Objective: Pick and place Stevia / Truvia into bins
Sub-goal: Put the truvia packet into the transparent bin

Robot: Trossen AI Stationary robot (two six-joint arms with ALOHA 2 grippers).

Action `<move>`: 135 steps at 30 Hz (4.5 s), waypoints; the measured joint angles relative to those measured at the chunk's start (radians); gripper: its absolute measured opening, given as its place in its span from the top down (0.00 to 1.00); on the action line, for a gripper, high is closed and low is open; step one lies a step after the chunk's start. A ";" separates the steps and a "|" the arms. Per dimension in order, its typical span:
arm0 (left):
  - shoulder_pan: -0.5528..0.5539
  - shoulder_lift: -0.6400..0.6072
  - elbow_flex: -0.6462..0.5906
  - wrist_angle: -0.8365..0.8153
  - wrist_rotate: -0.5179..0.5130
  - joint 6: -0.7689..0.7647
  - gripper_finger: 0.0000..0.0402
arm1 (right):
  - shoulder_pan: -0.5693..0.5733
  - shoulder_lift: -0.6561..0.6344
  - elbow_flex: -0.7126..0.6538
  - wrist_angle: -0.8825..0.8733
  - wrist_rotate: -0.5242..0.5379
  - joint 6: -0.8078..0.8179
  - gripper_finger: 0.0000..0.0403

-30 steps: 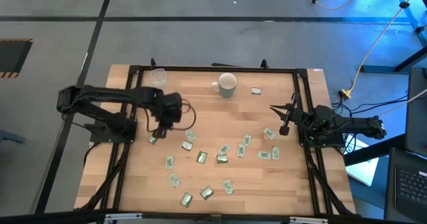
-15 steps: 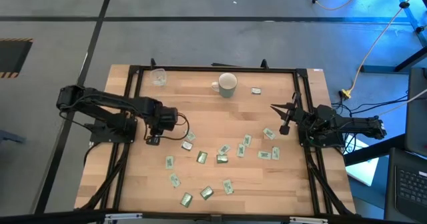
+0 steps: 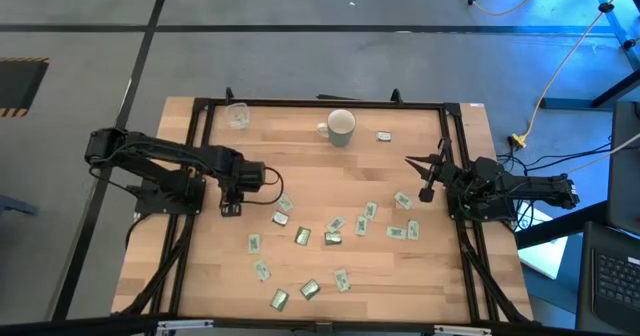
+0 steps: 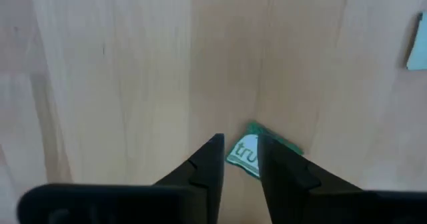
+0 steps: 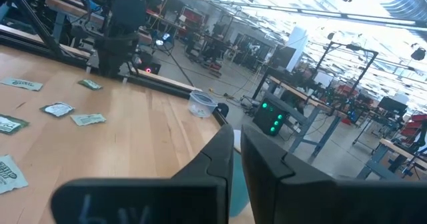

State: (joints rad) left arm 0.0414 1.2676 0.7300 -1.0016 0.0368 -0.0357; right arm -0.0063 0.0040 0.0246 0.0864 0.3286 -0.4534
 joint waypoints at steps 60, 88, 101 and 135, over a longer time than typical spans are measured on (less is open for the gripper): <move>-0.012 0.321 0.027 -0.011 0.114 0.334 0.76 | 0.000 0.000 0.000 -0.001 0.000 0.000 0.91; -0.085 0.405 0.042 0.017 0.058 0.231 0.99 | 0.000 0.000 0.000 -0.001 0.000 0.000 0.91; 0.013 0.414 0.188 0.017 0.157 0.257 1.00 | 0.000 0.000 0.000 -0.001 0.000 0.000 0.91; 0.788 0.040 0.226 0.252 -0.352 0.082 0.99 | 0.000 0.000 0.000 -0.002 0.000 0.000 0.91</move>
State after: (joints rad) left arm 0.8296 1.3075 0.9558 -0.7497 -0.3149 0.0463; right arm -0.0065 0.0040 0.0246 0.0845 0.3291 -0.4534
